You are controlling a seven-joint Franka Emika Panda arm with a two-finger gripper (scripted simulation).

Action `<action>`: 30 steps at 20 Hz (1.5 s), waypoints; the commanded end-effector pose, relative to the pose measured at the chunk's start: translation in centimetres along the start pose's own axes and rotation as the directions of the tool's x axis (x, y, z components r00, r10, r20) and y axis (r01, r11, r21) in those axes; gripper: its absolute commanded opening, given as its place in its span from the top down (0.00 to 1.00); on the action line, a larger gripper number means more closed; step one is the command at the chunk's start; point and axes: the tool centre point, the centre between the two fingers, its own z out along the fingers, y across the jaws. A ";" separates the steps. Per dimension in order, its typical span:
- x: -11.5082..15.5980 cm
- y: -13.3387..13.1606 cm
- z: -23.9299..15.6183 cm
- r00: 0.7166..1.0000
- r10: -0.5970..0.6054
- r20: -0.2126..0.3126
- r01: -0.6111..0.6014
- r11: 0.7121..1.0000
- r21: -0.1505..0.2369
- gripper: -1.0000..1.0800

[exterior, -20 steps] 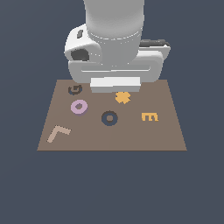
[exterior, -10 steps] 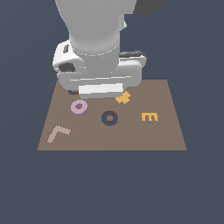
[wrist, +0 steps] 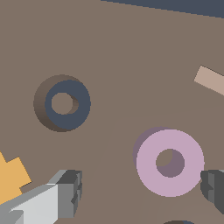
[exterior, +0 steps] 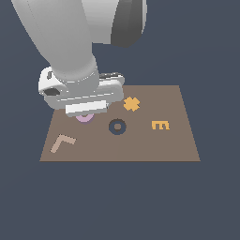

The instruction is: Insert a designated object into the corresponding slot on a board.

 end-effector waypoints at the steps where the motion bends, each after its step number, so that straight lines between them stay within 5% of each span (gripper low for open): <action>1: -0.1 1.2 0.9 1.000 -0.023 -0.001 0.023 1.000 -0.004 0.04; 23: 0.1 3.2 4.2 0.999 -0.053 -0.002 0.053 0.999 -0.010 0.04; 24: 0.1 3.2 4.2 0.999 -0.053 -0.002 0.053 0.999 -0.010 1.00; 30: 0.1 3.2 4.2 0.999 -0.053 -0.002 0.053 0.999 -0.010 1.00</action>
